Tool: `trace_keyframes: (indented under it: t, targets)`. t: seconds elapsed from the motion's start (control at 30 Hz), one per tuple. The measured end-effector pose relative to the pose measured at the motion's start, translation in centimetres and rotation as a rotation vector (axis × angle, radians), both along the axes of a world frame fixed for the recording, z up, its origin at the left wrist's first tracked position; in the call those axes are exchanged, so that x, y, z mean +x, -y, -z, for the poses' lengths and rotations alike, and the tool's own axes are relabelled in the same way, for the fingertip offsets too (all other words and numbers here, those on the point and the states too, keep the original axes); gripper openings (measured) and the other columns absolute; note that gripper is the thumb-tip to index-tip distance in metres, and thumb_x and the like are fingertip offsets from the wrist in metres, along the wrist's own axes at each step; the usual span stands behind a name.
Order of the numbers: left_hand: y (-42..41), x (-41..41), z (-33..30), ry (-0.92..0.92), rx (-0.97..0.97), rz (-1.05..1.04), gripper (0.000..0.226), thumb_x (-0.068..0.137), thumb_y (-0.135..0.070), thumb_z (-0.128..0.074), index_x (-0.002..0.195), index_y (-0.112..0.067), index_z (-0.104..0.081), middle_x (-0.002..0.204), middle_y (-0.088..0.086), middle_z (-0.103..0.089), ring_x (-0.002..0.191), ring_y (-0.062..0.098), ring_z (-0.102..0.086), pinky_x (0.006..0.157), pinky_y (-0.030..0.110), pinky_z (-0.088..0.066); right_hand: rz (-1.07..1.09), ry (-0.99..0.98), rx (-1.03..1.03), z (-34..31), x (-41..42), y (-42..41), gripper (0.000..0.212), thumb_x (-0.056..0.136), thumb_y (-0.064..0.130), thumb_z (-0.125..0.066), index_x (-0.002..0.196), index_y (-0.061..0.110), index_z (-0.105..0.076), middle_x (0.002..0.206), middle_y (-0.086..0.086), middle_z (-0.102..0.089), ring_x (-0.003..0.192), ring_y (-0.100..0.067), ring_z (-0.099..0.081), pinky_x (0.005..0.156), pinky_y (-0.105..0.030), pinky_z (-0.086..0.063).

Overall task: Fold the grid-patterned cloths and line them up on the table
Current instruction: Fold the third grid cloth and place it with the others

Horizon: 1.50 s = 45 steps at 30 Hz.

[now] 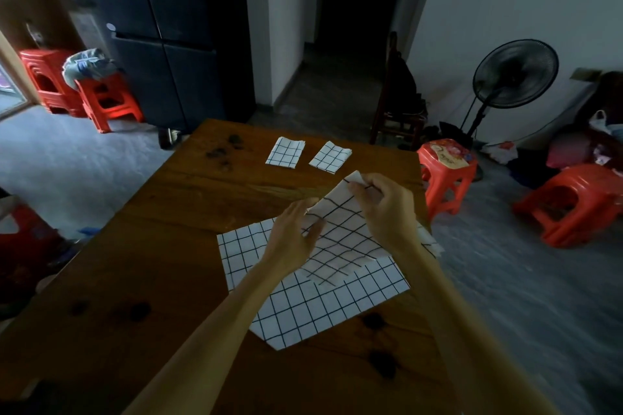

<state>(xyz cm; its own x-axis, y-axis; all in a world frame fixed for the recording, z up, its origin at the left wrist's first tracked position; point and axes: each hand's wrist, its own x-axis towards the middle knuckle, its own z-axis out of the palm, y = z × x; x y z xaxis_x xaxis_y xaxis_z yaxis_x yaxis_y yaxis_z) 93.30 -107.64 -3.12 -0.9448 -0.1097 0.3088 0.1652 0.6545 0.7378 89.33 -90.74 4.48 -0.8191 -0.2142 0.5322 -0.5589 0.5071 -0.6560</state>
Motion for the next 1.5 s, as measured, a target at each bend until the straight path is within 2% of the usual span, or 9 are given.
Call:
trace_keyframes:
  t: [0.23, 0.43, 0.6, 0.7, 0.8, 1.03, 1.13, 1.37, 1.5]
  targets:
    - [2.6, 1.4, 0.4, 0.007, 0.014, 0.04, 0.015, 0.094, -0.022, -0.054, 0.097, -0.014, -0.067, 0.08, 0.0, -0.067, 0.069, 0.012, -0.061, 0.066, 0.038, -0.054, 0.058, 0.049, -0.1, -0.9, 2.1, 0.3, 0.011, 0.091, 0.023, -0.063, 0.098, 0.015, -0.067, 0.083, 0.015, -0.064, 0.076, 0.003, -0.063, 0.061, -0.01, -0.048]
    - [4.8, 3.2, 1.1, 0.192, 0.026, 0.195, 0.019, 0.094, -0.032, -0.054, 0.088, -0.018, -0.066, 0.068, -0.007, -0.06, 0.055, 0.001, -0.052, 0.052, 0.02, -0.038, 0.181, 0.037, -0.133, -1.0, 2.9, 0.7, 0.015, 0.091, 0.024, -0.064, 0.096, 0.012, -0.069, 0.078, 0.017, -0.061, 0.069, 0.007, -0.059, 0.058, -0.008, -0.044]
    - [4.8, 3.6, -0.3, 0.252, 0.056, 0.32, 0.012, 0.091, -0.031, -0.059, 0.089, -0.023, -0.067, 0.076, -0.004, -0.066, 0.065, 0.01, -0.062, 0.057, 0.03, -0.051, 0.269, -0.025, -0.064, -1.2, 1.5, 0.8, 0.018, 0.091, 0.029, -0.063, 0.092, 0.011, -0.066, 0.071, 0.017, -0.056, 0.062, 0.007, -0.053, 0.054, -0.01, -0.037]
    - [3.9, 3.8, -1.5, 0.202, 0.073, 0.344, 0.022, 0.093, -0.023, -0.057, 0.073, -0.033, -0.057, 0.061, -0.012, -0.054, 0.051, 0.0, -0.05, 0.049, 0.017, -0.039, 0.34, 0.026, 0.024, -0.5, 0.0, 1.0, 0.04, 0.09, 0.03, -0.064, 0.126, 0.013, -0.056, 0.112, 0.003, -0.063, 0.1, 0.001, -0.056, 0.088, -0.018, -0.042]
    - [3.4, 3.1, -2.0, 0.219, 0.151, 0.308, 0.013, 0.093, -0.017, -0.055, 0.088, -0.02, -0.067, 0.069, -0.002, -0.063, 0.053, 0.01, -0.052, 0.051, 0.026, -0.042, 0.401, -0.015, 0.098, 1.1, -0.2, 1.5, 0.06, 0.088, 0.03, -0.065, 0.14, 0.014, -0.04, 0.136, -0.01, -0.047, 0.125, -0.023, -0.043, 0.103, -0.037, -0.035]
    - [2.9, 1.4, -2.1, 0.213, 0.137, 0.28, 0.039, 0.095, -0.032, -0.051, 0.072, -0.001, -0.054, 0.059, 0.013, -0.043, 0.053, 0.019, -0.036, 0.052, 0.028, -0.027, 0.117, 0.111, 0.178, 5.1, 1.6, 2.2, 0.026, 0.096, 0.029, -0.055, 0.118, 0.015, -0.06, 0.12, -0.003, -0.062, 0.111, -0.009, -0.051, 0.097, -0.037, -0.046]
    - [2.6, 0.8, -2.6, 0.254, 0.124, 0.285, 0.041, 0.099, -0.028, -0.046, 0.062, -0.009, -0.045, 0.057, 0.002, -0.031, 0.051, 0.01, -0.03, 0.052, 0.026, -0.024, -0.102, 0.284, 0.294, 5.7, 1.7, 2.0, 0.031, 0.098, 0.037, -0.049, 0.116, 0.017, -0.065, 0.117, 0.002, -0.066, 0.108, -0.01, -0.058, 0.088, -0.021, -0.043]
    - [2.0, -0.3, -3.0, 0.388, 0.061, 0.27, 0.044, 0.1, -0.031, -0.038, 0.088, 0.003, -0.063, 0.055, -0.006, -0.033, 0.044, 0.003, -0.032, 0.05, 0.018, -0.027, -0.15, 0.386, 0.262, 5.8, 0.9, 1.5, 0.038, 0.093, 0.046, -0.055, 0.122, 0.023, -0.061, 0.121, 0.01, -0.063, 0.107, -0.002, -0.055, 0.092, -0.023, -0.045]
    - [1.6, -0.4, -3.5, 0.412, 0.021, 0.27, 0.041, 0.1, -0.027, -0.038, 0.074, -0.007, -0.062, 0.05, -0.01, -0.036, 0.043, 0.0, -0.04, 0.05, 0.013, -0.03, -0.164, 0.393, 0.331, 6.4, 0.6, 1.6, 0.039, 0.093, 0.049, -0.051, 0.121, 0.024, -0.061, 0.119, 0.009, -0.065, 0.104, -0.001, -0.055, 0.084, -0.018, -0.042]
